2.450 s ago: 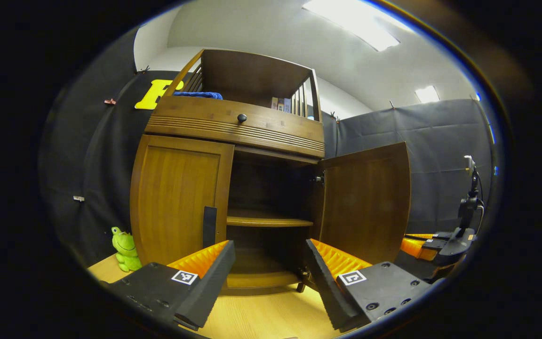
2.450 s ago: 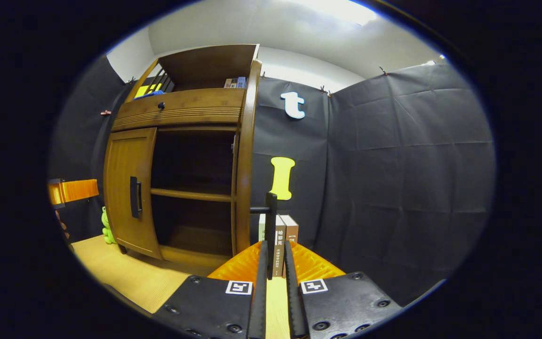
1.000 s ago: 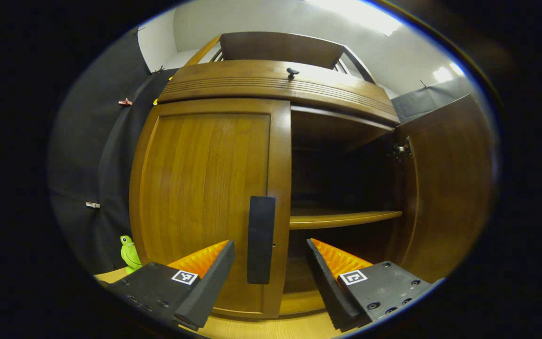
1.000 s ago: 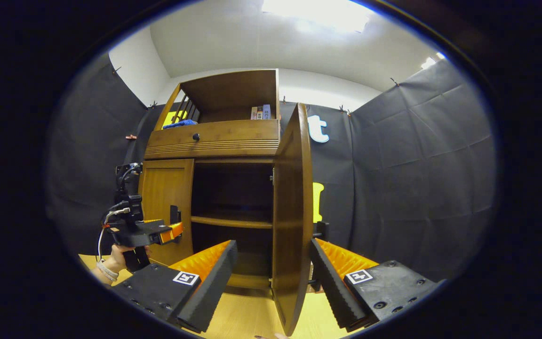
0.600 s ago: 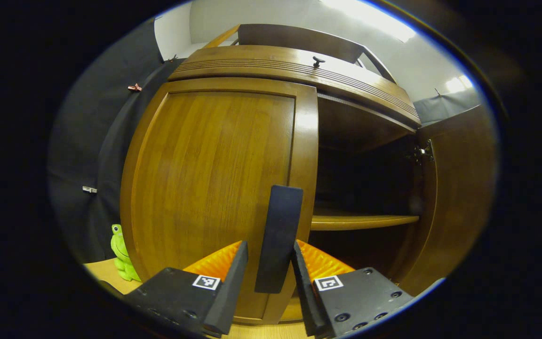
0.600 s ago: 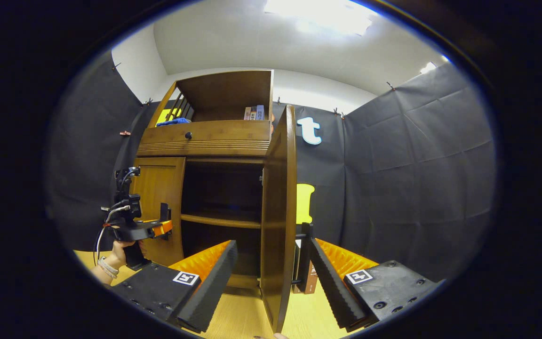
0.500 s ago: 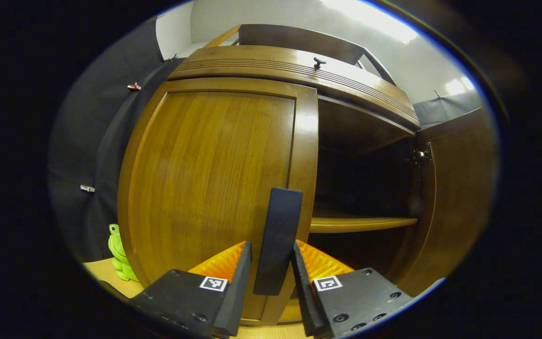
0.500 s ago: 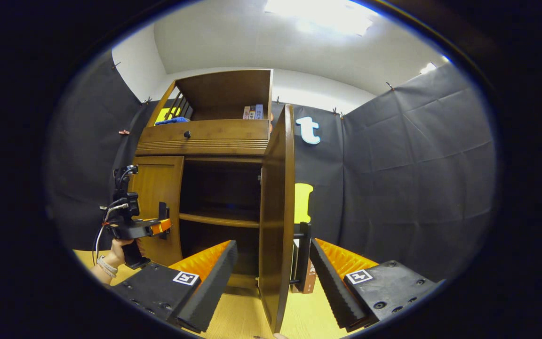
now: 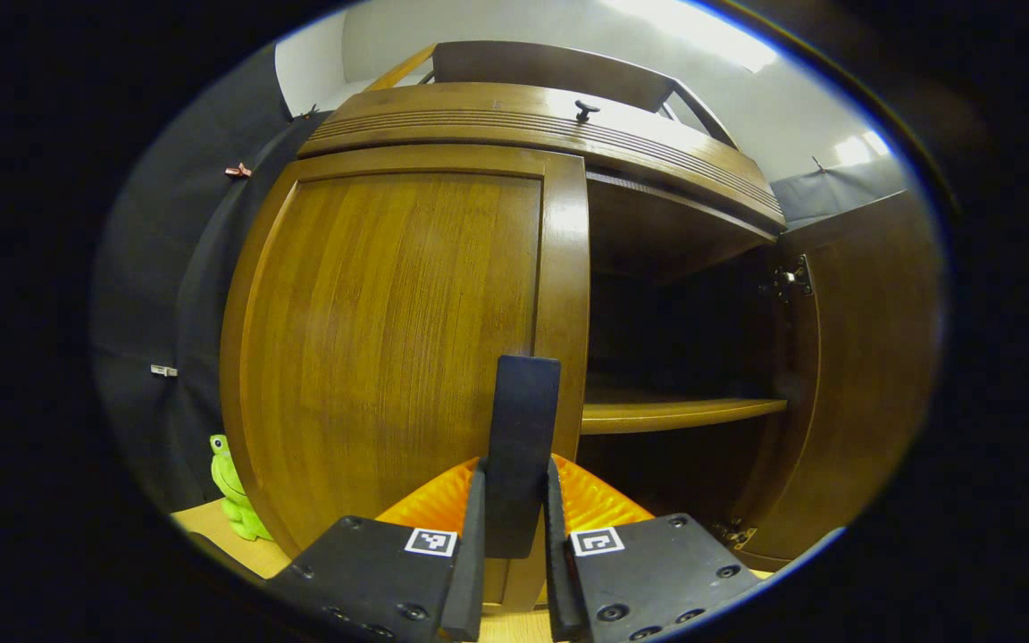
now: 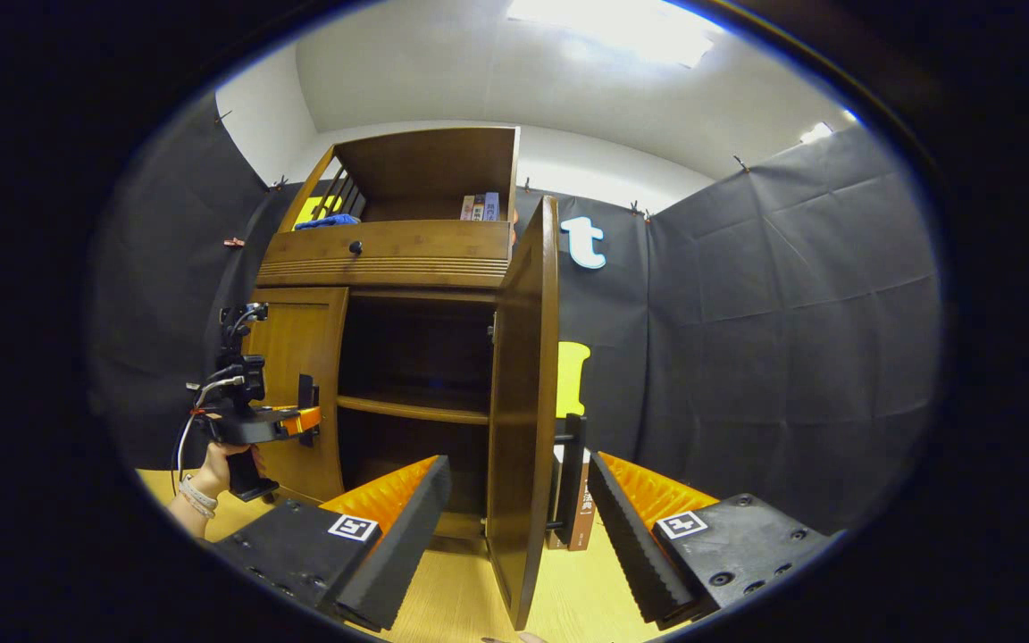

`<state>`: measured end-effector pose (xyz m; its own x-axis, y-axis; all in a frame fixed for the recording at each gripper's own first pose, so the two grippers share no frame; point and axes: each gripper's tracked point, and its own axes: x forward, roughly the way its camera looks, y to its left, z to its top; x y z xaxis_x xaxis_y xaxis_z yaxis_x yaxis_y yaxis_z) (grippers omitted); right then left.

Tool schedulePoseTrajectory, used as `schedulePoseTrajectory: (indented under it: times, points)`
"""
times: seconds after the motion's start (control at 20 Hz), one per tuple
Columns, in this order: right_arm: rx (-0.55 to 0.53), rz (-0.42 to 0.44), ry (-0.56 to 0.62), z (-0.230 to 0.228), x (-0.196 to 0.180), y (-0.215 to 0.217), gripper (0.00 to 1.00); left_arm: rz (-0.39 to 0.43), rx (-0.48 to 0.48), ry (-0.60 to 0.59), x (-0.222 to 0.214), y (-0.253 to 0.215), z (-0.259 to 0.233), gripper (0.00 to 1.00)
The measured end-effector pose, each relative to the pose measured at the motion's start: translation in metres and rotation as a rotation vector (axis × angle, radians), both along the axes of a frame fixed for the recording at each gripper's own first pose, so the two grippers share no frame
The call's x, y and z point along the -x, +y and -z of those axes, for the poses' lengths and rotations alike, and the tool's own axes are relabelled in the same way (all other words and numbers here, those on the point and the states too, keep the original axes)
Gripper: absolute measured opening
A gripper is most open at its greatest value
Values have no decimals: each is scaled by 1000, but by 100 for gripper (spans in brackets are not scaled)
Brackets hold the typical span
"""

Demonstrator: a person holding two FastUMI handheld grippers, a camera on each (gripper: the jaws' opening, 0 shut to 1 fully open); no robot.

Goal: Open the right door of the double-door shoe cabinet with the right hand, and open the left door with the left hand.

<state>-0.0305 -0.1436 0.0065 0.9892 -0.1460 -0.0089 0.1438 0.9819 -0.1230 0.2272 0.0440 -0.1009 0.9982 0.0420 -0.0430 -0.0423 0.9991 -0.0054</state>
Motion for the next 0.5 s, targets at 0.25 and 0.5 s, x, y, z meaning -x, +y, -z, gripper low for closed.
schedulePoseTrajectory:
  times: [0.25,0.5]
  points:
    - [-7,-8,-15,-7,7,12,97,35,4,7,30,2,-5,31]
    - [-19,-49,-13,-8,10,37,97,62,12,4,67,7,-11,30]
